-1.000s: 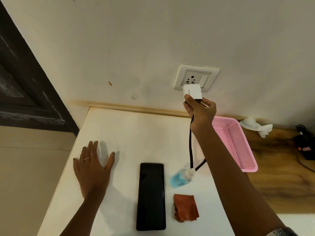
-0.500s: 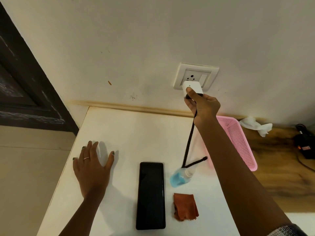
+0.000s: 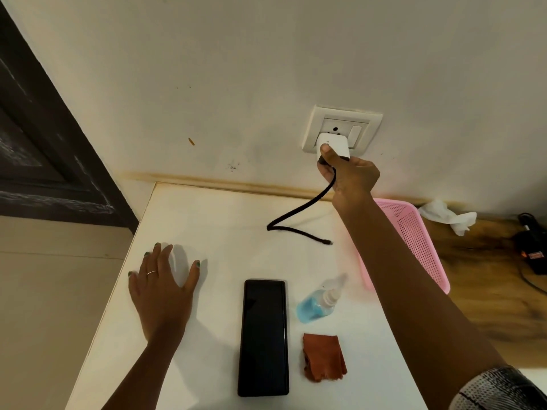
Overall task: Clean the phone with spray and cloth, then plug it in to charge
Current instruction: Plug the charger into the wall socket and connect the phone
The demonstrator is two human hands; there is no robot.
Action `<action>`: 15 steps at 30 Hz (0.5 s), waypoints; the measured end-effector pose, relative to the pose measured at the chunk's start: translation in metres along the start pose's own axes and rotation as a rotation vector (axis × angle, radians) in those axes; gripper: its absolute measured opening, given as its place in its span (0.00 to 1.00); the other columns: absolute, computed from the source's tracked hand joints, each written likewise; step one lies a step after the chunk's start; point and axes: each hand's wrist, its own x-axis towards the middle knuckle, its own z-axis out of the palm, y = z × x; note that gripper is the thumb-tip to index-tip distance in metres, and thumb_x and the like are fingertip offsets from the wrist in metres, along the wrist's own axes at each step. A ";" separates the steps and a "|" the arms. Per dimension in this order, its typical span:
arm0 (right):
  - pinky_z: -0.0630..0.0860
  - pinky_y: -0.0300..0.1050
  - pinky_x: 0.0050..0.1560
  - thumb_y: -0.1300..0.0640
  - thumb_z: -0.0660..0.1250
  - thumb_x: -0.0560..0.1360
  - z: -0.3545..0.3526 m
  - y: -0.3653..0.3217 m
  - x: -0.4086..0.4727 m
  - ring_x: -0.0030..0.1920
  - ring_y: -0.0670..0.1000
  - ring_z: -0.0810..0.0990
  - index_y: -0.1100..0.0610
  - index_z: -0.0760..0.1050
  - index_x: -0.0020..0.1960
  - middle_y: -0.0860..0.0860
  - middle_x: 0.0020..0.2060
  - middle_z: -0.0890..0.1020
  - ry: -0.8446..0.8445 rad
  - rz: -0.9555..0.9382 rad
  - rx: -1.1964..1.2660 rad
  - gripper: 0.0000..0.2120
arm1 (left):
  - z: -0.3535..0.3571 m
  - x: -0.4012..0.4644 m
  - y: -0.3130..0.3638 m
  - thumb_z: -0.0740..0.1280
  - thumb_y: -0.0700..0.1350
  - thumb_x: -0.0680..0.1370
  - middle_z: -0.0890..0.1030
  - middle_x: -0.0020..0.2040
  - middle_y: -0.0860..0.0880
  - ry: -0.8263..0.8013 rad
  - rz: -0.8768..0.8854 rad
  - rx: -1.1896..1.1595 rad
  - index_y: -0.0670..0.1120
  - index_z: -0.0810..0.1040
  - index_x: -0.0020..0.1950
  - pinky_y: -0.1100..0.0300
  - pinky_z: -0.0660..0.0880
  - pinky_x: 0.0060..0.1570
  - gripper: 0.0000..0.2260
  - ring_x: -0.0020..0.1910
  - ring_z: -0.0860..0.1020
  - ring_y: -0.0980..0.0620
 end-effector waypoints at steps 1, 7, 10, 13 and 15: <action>0.83 0.48 0.35 0.66 0.77 0.63 0.000 -0.001 0.001 0.47 0.62 0.81 0.70 0.74 0.49 0.63 0.49 0.79 0.009 -0.003 0.000 0.19 | 0.000 0.000 0.000 0.58 0.63 0.73 0.70 0.71 0.42 -0.001 0.001 -0.001 0.45 0.69 0.69 0.38 0.57 0.70 0.31 0.70 0.67 0.39; 0.83 0.50 0.39 0.66 0.77 0.63 -0.001 -0.009 0.001 0.47 0.64 0.81 0.65 0.73 0.43 0.65 0.52 0.79 -0.017 0.021 -0.042 0.15 | 0.001 -0.001 -0.002 0.57 0.63 0.74 0.69 0.72 0.42 -0.001 0.008 0.002 0.45 0.68 0.69 0.39 0.56 0.71 0.30 0.71 0.66 0.39; 0.82 0.50 0.43 0.65 0.77 0.64 -0.003 -0.012 -0.001 0.47 0.62 0.82 0.68 0.74 0.50 0.64 0.52 0.79 -0.048 0.004 -0.072 0.18 | 0.001 -0.001 0.000 0.57 0.63 0.74 0.70 0.71 0.42 0.000 0.011 -0.003 0.44 0.69 0.68 0.39 0.56 0.71 0.30 0.70 0.67 0.39; 0.82 0.50 0.44 0.57 0.75 0.68 -0.013 -0.013 0.001 0.40 0.56 0.83 0.64 0.75 0.51 0.61 0.48 0.82 -0.164 -0.042 -0.258 0.18 | 0.000 -0.002 0.000 0.60 0.61 0.76 0.70 0.71 0.41 0.007 0.009 0.000 0.44 0.69 0.68 0.38 0.57 0.71 0.28 0.70 0.67 0.39; 0.81 0.51 0.46 0.45 0.73 0.68 -0.022 -0.012 0.003 0.43 0.53 0.83 0.59 0.71 0.57 0.55 0.49 0.82 -0.235 -0.001 -0.372 0.24 | 0.000 -0.001 0.000 0.62 0.59 0.75 0.70 0.70 0.41 0.012 0.011 0.000 0.43 0.69 0.68 0.38 0.58 0.70 0.27 0.70 0.67 0.39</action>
